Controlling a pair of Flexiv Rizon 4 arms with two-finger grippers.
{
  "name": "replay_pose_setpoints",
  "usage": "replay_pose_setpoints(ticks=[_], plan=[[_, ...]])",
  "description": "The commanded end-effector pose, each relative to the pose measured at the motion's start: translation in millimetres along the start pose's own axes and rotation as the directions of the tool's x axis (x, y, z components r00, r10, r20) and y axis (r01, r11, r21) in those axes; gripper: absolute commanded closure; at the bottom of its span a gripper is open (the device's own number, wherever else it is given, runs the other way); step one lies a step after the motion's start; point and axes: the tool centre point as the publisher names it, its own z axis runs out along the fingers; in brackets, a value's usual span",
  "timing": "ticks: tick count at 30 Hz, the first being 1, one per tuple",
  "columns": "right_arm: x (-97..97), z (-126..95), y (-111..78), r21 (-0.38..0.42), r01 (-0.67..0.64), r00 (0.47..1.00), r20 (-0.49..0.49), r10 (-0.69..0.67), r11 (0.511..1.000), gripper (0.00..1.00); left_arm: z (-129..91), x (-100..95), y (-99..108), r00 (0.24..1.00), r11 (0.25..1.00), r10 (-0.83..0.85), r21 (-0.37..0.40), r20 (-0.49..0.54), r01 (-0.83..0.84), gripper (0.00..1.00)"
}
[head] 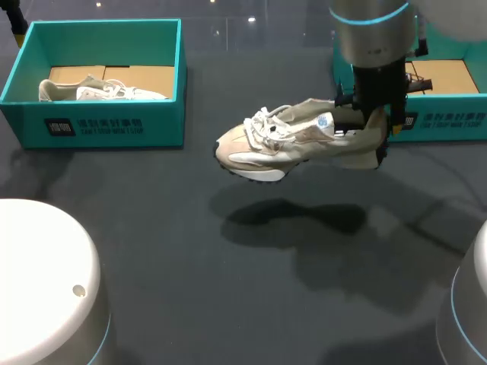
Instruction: Take the shoe out of the shoebox, open the shoe tongue, remove and reinsert the insole, then place the shoe into the shoebox
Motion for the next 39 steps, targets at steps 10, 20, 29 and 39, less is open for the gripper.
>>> replay_pose_setpoints(ticks=[10, 20, 29, 39], plan=[[36.1, -2.3, -26.9, 0.015, -0.034, 0.999, -0.016, 0.034, 0.999, 1.00, -0.1, 0.5, -1.1, 1.000, 1.000, 0.001, -0.002, -0.002, -0.001, 0.00], [59.2, 5.0, -42.9, 0.017, -0.008, 0.999, 0.048, 0.007, 1.000, 1.00, -0.1, 0.5, -1.1, 1.000, 1.000, 0.001, -0.002, -0.002, -0.001, 0.00], [98.7, 23.4, -87.2, 0.014, -0.002, 0.999, 0.038, 0.002, 1.000, 1.00, -0.1, 0.5, -1.1, 1.000, 1.000, 0.001, -0.002, -0.002, -0.001, 0.00], [128.8, 45.3, -105.3, 0.043, 0.020, 1.000, 0.019, -0.021, 0.999, 1.00, -0.1, 0.5, -1.1, 1.000, 1.000, 0.001, -0.002, -0.002, -0.001, 0.00]])
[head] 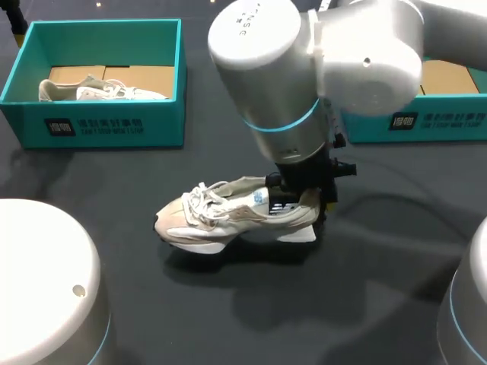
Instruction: Take the shoe out of the shoebox, open the shoe tongue, remove and reinsert the insole, then place the shoe into the shoebox
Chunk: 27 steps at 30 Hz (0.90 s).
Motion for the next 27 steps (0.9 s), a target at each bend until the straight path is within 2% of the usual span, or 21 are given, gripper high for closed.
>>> replay_pose_setpoints(ticks=[1, 11, 17, 27], plan=[[14.3, 10.7, 1.1, 0.007, -0.005, 1.000, 0.014, 0.005, 1.000, 1.00, -0.1, 0.6, -1.1, 1.000, 1.000, 0.001, -0.002, -0.002, -0.001, 0.00], [14.3, 10.7, 1.1, 0.007, -0.005, 1.000, 0.014, 0.005, 1.000, 1.00, -0.1, 0.6, -1.1, 1.000, 1.000, 0.001, -0.002, -0.002, -0.001, 0.00], [24.4, 50.4, 5.4, 0.057, 0.003, 1.000, -0.029, -0.001, 0.998, 1.00, -0.1, 0.6, -1.1, 1.000, 1.000, 0.001, -0.002, -0.002, -0.001, 0.00], [30.1, 74.3, 1.1, 0.056, 0.024, 0.996, -0.085, -0.019, 0.998, 1.00, -0.1, 0.6, -1.1, 1.000, 1.000, 0.001, -0.002, -0.002, -0.001, 0.00]])
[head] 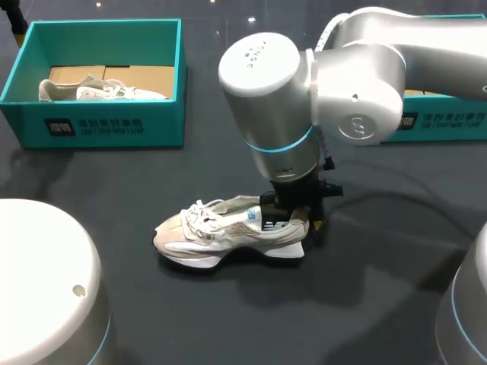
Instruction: Take the shoe out of the shoebox, open the shoe tongue, remove and reinsert the insole, then place the shoe into the shoebox
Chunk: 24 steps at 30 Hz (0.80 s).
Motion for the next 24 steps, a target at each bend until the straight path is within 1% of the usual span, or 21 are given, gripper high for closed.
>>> replay_pose_setpoints(ticks=[1, 8, 24], plan=[[-2.8, 12.7, -2.7, 0.000, 0.007, 0.999, -0.034, -0.007, 1.000, 1.00, -0.1, 0.6, -1.1, 1.000, 1.000, 0.001, -0.002, -0.002, -0.001, 0.00], [1.5, 24.1, -3.1, 0.010, 0.024, 0.998, -0.059, -0.023, 1.000, 1.00, -0.1, 0.6, -1.1, 1.000, 1.000, 0.001, -0.002, -0.002, -0.001, 0.00], [8.8, 49.5, 2.0, 0.048, 0.015, 0.995, -0.094, -0.011, 0.999, 1.00, -0.1, 0.6, -1.1, 1.000, 1.000, 0.001, -0.002, -0.002, -0.001, 0.00]])
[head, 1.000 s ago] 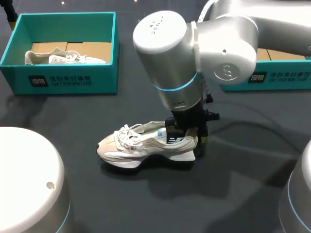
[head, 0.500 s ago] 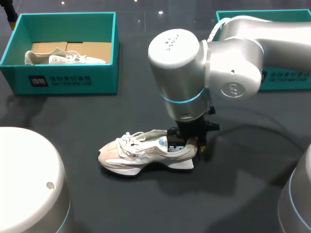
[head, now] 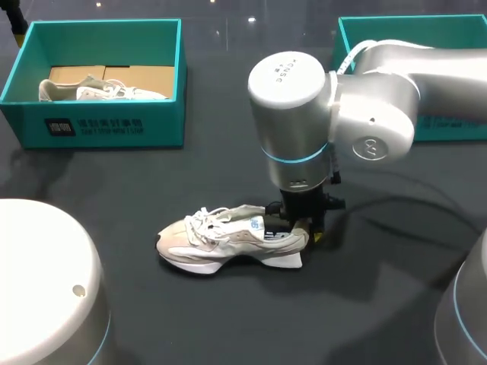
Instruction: Take the shoe out of the shoebox, open the shoe tongue, remove and reinsert the insole, then place the shoe into the shoebox
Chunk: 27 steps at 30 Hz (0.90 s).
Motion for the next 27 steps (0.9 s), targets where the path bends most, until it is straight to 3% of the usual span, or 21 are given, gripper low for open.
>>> replay_pose_setpoints(ticks=[1, 23, 26, 27], plan=[[0.4, 8.0, 1.8, 0.008, -0.004, 1.000, -0.009, 0.004, 1.000, 1.00, -0.1, 0.5, -1.1, 1.000, 1.000, 0.001, -0.002, -0.002, -0.001, 0.00], [1.0, 12.6, 12.6, 0.019, 0.023, 1.000, -0.014, -0.023, 1.000, 1.00, -0.1, 0.5, -1.1, 1.000, 1.000, 0.001, -0.002, -0.002, -0.001, 0.00], [1.0, 12.9, 12.1, 0.023, 0.023, 1.000, -0.018, -0.023, 0.999, 0.63, -0.1, 0.5, -1.1, 1.000, 1.000, 0.001, -0.002, -0.002, -0.001, 0.00], [0.6, 12.8, 11.8, 0.024, 0.023, 1.000, -0.019, -0.023, 0.999, 0.61, -0.1, 0.5, -1.1, 1.000, 1.000, 0.001, -0.002, -0.002, -0.001, 0.00]])
